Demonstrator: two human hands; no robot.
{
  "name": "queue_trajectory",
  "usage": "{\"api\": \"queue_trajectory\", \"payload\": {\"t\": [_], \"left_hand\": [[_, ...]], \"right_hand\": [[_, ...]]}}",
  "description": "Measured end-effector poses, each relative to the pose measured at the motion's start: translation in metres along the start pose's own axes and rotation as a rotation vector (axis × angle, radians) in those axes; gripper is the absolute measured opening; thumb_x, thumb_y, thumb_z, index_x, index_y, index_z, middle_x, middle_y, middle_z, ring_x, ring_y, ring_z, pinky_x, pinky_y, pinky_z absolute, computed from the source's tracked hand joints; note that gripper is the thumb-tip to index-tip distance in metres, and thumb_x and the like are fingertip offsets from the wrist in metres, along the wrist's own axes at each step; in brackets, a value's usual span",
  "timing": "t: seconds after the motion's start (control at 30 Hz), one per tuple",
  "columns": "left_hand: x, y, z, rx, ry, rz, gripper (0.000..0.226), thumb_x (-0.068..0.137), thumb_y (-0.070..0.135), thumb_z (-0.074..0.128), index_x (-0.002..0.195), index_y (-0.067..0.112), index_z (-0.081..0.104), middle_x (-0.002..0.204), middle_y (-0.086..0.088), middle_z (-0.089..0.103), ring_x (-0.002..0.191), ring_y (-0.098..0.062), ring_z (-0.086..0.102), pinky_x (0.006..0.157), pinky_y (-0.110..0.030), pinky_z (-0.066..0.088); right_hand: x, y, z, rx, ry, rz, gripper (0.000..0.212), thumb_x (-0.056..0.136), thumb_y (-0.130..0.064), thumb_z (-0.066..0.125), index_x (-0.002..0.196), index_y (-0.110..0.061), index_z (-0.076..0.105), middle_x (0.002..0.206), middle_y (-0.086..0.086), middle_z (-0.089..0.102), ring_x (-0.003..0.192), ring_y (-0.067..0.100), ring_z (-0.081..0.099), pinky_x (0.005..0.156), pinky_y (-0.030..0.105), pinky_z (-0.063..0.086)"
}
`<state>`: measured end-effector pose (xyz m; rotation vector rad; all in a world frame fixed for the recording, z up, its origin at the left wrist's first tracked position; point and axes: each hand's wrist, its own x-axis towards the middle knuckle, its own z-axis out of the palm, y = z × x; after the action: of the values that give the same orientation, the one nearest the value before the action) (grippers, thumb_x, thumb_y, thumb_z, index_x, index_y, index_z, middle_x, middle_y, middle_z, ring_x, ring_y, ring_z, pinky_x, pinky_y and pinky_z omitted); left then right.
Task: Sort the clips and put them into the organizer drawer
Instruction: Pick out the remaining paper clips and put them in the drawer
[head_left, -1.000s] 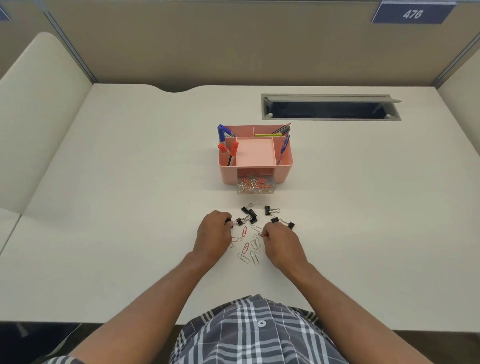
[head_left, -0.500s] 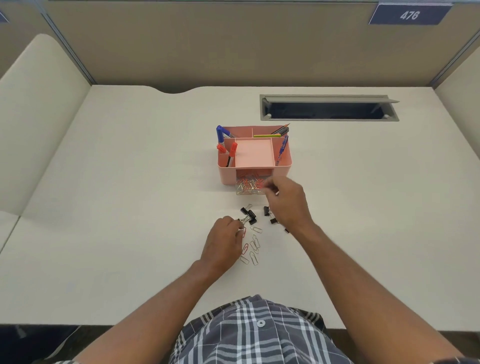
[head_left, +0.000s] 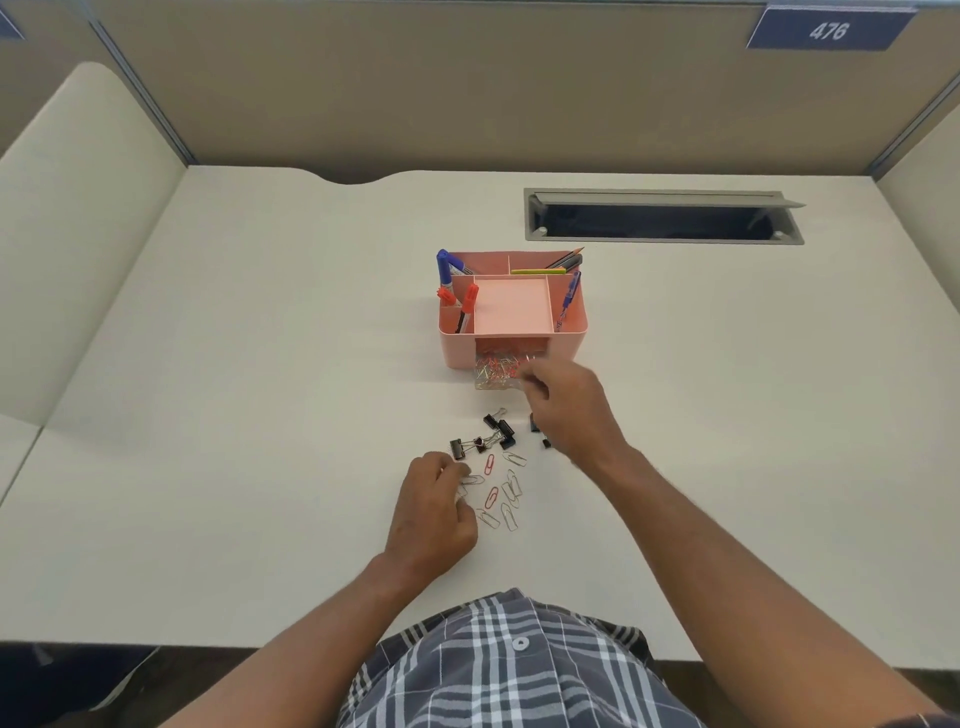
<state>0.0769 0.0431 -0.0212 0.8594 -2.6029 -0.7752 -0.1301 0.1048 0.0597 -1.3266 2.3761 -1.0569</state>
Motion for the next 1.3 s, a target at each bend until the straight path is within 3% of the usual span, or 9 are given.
{"api": "queue_trajectory", "payload": {"t": [0.13, 0.23, 0.4, 0.67, 0.8, 0.9, 1.03, 1.2, 1.3], "left_hand": [[-0.006, -0.007, 0.004, 0.056, 0.003, -0.027, 0.031, 0.078, 0.004, 0.059, 0.108, 0.003, 0.066, 0.100, -0.005, 0.056, 0.092, -0.023, 0.051, 0.080, -0.035, 0.049], [-0.002, -0.006, 0.005, 0.057, -0.004, -0.009, 0.025, 0.083, 0.003, 0.061, 0.107, 0.004, 0.066, 0.098, -0.006, 0.058, 0.088, -0.025, 0.052, 0.076, -0.038, 0.051], [0.007, 0.001, 0.008, 0.053, -0.046, 0.013, 0.017, 0.084, 0.001, 0.063, 0.100, 0.004, 0.067, 0.089, -0.006, 0.055, 0.081, -0.026, 0.051, 0.068, -0.041, 0.051], [0.014, 0.001, 0.014, 0.054, -0.096, 0.022, 0.019, 0.084, 0.005, 0.067, 0.102, 0.010, 0.069, 0.093, -0.003, 0.055, 0.084, -0.025, 0.051, 0.070, -0.037, 0.049], [0.021, 0.002, 0.016, 0.084, -0.125, 0.013, 0.012, 0.088, 0.008, 0.063, 0.098, 0.012, 0.068, 0.094, -0.004, 0.056, 0.087, -0.024, 0.051, 0.072, -0.030, 0.043], [0.023, 0.002, 0.019, 0.104, -0.129, 0.009, 0.006, 0.087, 0.008, 0.063, 0.090, 0.012, 0.066, 0.090, -0.004, 0.053, 0.082, -0.024, 0.050, 0.068, -0.026, 0.037], [0.024, 0.001, 0.023, 0.109, -0.118, 0.005, 0.006, 0.087, 0.008, 0.063, 0.085, 0.013, 0.063, 0.088, -0.002, 0.050, 0.078, -0.022, 0.048, 0.066, -0.030, 0.042], [0.023, 0.002, 0.024, 0.109, -0.130, 0.003, 0.009, 0.085, 0.008, 0.066, 0.086, 0.014, 0.058, 0.091, -0.004, 0.053, 0.078, -0.024, 0.049, 0.068, -0.038, 0.047], [0.022, 0.000, 0.025, 0.125, -0.132, 0.002, 0.012, 0.086, 0.013, 0.067, 0.095, 0.013, 0.059, 0.094, -0.004, 0.054, 0.081, -0.024, 0.050, 0.071, -0.036, 0.047]], "right_hand": [[-0.034, 0.011, 0.019, -0.169, -0.251, 0.148, 0.014, 0.091, -0.018, 0.058, 0.096, -0.013, 0.070, 0.092, 0.005, 0.068, 0.087, 0.024, 0.060, 0.076, 0.033, 0.046], [-0.053, 0.019, 0.036, -0.261, -0.406, 0.258, 0.015, 0.090, -0.023, 0.056, 0.089, -0.010, 0.063, 0.095, 0.008, 0.059, 0.092, 0.029, 0.056, 0.073, 0.034, 0.041], [-0.066, 0.019, 0.054, -0.245, -0.410, 0.232, 0.038, 0.091, -0.023, 0.061, 0.127, -0.010, 0.056, 0.121, 0.009, 0.050, 0.113, 0.026, 0.049, 0.094, 0.035, 0.043], [-0.069, 0.027, 0.059, -0.257, -0.336, 0.148, 0.015, 0.093, -0.011, 0.056, 0.107, -0.009, 0.063, 0.109, 0.007, 0.053, 0.100, 0.024, 0.052, 0.076, 0.025, 0.036], [-0.069, 0.029, 0.062, -0.272, -0.335, 0.130, 0.011, 0.091, -0.007, 0.055, 0.100, -0.009, 0.062, 0.105, 0.006, 0.053, 0.099, 0.023, 0.050, 0.073, 0.025, 0.034], [-0.069, 0.028, 0.063, -0.259, -0.331, 0.119, 0.014, 0.087, 0.001, 0.054, 0.093, -0.011, 0.059, 0.100, 0.005, 0.053, 0.095, 0.023, 0.047, 0.070, 0.026, 0.033], [-0.073, 0.026, 0.063, -0.242, -0.325, 0.098, 0.022, 0.081, 0.009, 0.051, 0.089, -0.012, 0.056, 0.092, 0.002, 0.051, 0.084, 0.018, 0.040, 0.067, 0.029, 0.035], [-0.073, 0.028, 0.061, -0.211, -0.305, 0.105, 0.020, 0.084, 0.007, 0.048, 0.086, -0.012, 0.054, 0.086, 0.000, 0.050, 0.080, 0.017, 0.038, 0.065, 0.029, 0.033], [-0.072, 0.028, 0.061, -0.179, -0.300, 0.136, 0.021, 0.085, 0.005, 0.048, 0.084, -0.016, 0.052, 0.087, 0.001, 0.054, 0.081, 0.018, 0.041, 0.066, 0.028, 0.032]]}}
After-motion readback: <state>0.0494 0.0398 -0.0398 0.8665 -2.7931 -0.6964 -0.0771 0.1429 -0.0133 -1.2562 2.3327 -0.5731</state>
